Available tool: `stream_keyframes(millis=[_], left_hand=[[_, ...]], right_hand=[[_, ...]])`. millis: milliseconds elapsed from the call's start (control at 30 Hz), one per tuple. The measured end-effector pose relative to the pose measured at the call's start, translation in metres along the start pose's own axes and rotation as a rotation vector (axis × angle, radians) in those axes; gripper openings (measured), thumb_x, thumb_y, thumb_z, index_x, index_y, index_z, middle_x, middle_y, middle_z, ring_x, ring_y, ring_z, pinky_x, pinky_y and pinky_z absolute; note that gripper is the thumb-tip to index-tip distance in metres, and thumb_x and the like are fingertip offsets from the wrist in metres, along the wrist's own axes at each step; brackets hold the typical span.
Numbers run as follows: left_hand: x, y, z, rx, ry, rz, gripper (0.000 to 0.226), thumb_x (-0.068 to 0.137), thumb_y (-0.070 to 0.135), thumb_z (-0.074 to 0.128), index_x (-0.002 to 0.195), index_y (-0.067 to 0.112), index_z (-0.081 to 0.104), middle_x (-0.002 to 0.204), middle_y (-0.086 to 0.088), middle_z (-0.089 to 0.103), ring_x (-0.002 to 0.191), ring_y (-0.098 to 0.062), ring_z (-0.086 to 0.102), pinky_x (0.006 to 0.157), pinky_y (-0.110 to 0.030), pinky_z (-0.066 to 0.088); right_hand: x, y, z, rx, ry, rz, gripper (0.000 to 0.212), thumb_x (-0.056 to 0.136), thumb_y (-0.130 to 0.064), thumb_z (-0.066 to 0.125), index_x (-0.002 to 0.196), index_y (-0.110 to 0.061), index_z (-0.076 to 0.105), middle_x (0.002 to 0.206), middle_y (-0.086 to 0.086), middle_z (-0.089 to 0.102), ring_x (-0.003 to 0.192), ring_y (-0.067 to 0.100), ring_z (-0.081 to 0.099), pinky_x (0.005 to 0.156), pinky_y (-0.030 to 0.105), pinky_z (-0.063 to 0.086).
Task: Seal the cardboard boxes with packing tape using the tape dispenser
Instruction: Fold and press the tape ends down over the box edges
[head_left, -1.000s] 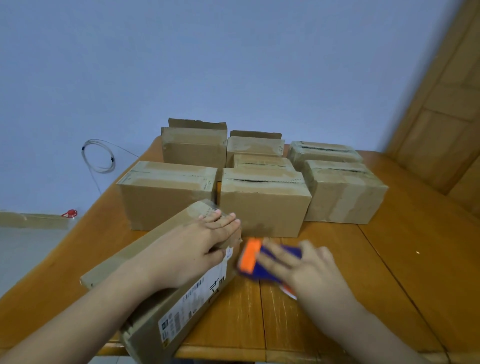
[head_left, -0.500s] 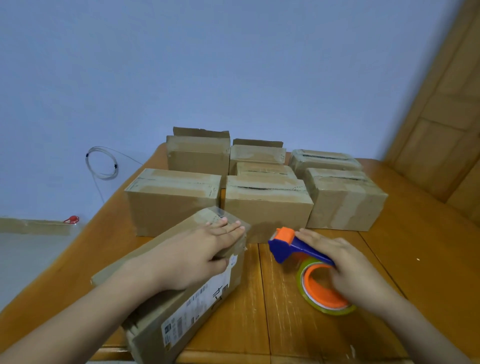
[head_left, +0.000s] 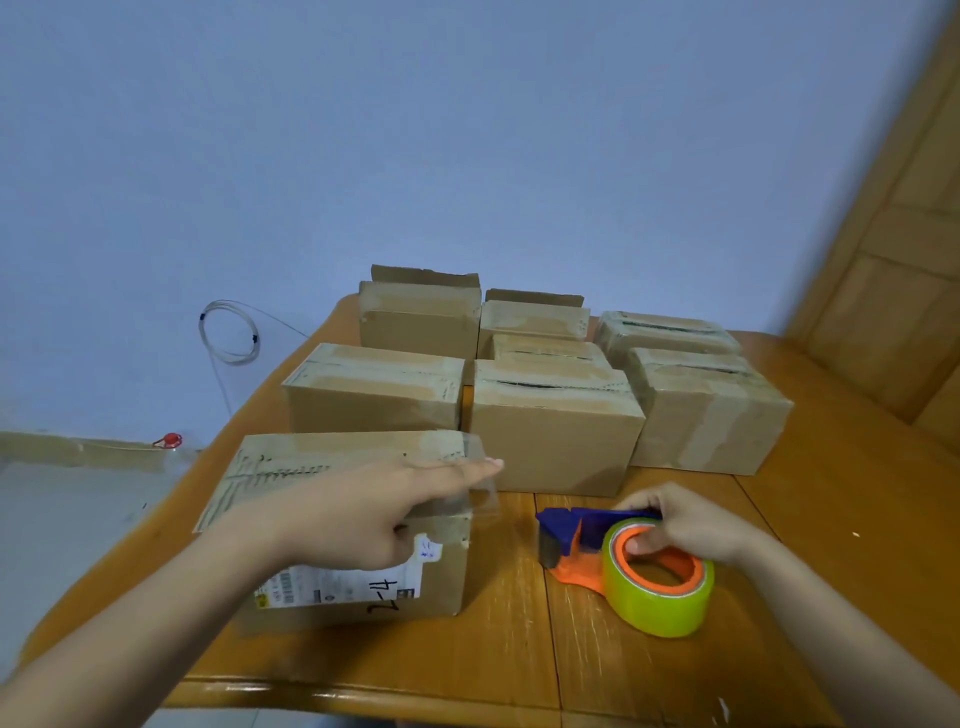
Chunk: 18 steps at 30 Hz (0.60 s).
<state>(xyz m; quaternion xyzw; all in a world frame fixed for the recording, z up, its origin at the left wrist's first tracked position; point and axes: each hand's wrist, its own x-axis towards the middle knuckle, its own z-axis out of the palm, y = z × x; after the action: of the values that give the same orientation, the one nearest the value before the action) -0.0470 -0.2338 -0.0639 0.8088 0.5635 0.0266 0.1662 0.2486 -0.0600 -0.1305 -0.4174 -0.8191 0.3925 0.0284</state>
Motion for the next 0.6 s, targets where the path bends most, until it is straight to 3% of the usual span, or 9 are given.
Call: stream_keyframes(millis=[67, 167, 233, 300, 367, 433, 500, 600], left_hand=[[-0.001, 0.002, 0.003, -0.035, 0.074, -0.005, 0.085, 0.094, 0.022, 0.058, 0.141, 0.055, -0.005, 0.125, 0.05, 0.019, 0.096, 0.035, 0.03, 0.078, 0.005, 0.029], [0.0, 0.006, 0.009, 0.014, 0.191, -0.036, 0.082, 0.091, 0.051, 0.055, 0.143, 0.053, -0.008, 0.141, 0.044, -0.002, 0.117, 0.028, 0.017, 0.095, 0.0, 0.028], [0.004, 0.004, 0.014, 0.047, 0.243, -0.078, 0.082, 0.089, 0.058, 0.053, 0.148, 0.046, -0.004, 0.147, 0.035, -0.008, 0.127, 0.018, 0.004, 0.104, -0.01, 0.021], [0.008, 0.0, 0.018, 0.059, 0.277, -0.109, 0.081, 0.09, 0.057, 0.052, 0.152, 0.036, 0.005, 0.154, 0.025, -0.003, 0.134, 0.013, 0.0, 0.105, -0.01, 0.009], [0.01, -0.002, 0.023, 0.054, 0.292, -0.129, 0.077, 0.091, 0.055, 0.051, 0.153, 0.029, 0.014, 0.159, 0.017, 0.006, 0.137, 0.011, 0.001, 0.104, -0.008, 0.003], [0.01, -0.004, 0.026, 0.029, 0.305, -0.124, 0.075, 0.092, 0.054, 0.052, 0.153, 0.028, 0.018, 0.159, 0.014, 0.01, 0.132, 0.014, -0.002, 0.105, -0.007, 0.0], [0.008, -0.006, 0.027, 0.012, 0.3, -0.113, 0.075, 0.091, 0.054, 0.052, 0.152, 0.029, 0.017, 0.159, 0.015, 0.01, 0.132, 0.014, -0.003, 0.107, -0.007, -0.001], [0.007, -0.01, 0.026, 0.02, 0.259, -0.109, 0.075, 0.091, 0.054, 0.052, 0.152, 0.03, 0.015, 0.156, 0.018, 0.006, 0.132, 0.014, -0.004, 0.108, -0.007, -0.002]], right_hand=[[0.005, 0.001, 0.003, -0.131, 0.068, -0.013, 0.033, 0.078, -0.002, 0.072, 0.094, -0.03, 0.067, 0.092, -0.011, 0.068, 0.082, -0.001, 0.063, 0.071, 0.009, 0.045], [0.008, -0.001, 0.009, -0.393, 0.169, -0.037, 0.039, 0.08, -0.003, 0.068, 0.097, -0.038, 0.061, 0.096, -0.017, 0.064, 0.089, 0.0, 0.06, 0.07, 0.006, 0.042], [0.008, -0.004, 0.013, -0.51, 0.203, -0.05, 0.048, 0.082, 0.001, 0.06, 0.113, -0.035, 0.062, 0.112, -0.014, 0.062, 0.107, 0.004, 0.056, 0.088, 0.014, 0.045], [0.005, -0.011, 0.016, -0.546, 0.249, -0.062, 0.054, 0.083, 0.002, 0.055, 0.125, -0.032, 0.058, 0.127, -0.014, 0.054, 0.123, 0.007, 0.046, 0.105, 0.029, 0.04], [-0.002, -0.021, 0.021, -0.463, 0.365, -0.139, 0.05, 0.086, 0.0, 0.055, 0.125, -0.031, 0.058, 0.129, -0.016, 0.05, 0.126, 0.004, 0.039, 0.108, 0.023, 0.032], [-0.008, -0.035, 0.03, -0.345, 0.521, -0.253, 0.043, 0.089, -0.001, 0.055, 0.119, -0.031, 0.062, 0.124, -0.019, 0.05, 0.121, 0.0, 0.038, 0.1, 0.008, 0.024], [-0.013, -0.048, 0.041, -0.181, 0.637, -0.34, 0.04, 0.089, 0.002, 0.054, 0.111, -0.029, 0.066, 0.119, -0.019, 0.055, 0.115, -0.004, 0.044, 0.09, -0.001, 0.026], [-0.013, -0.061, 0.058, 0.013, 0.684, -0.421, 0.039, 0.088, 0.006, 0.054, 0.102, -0.027, 0.07, 0.112, -0.019, 0.061, 0.111, -0.007, 0.05, 0.089, 0.002, 0.035]])
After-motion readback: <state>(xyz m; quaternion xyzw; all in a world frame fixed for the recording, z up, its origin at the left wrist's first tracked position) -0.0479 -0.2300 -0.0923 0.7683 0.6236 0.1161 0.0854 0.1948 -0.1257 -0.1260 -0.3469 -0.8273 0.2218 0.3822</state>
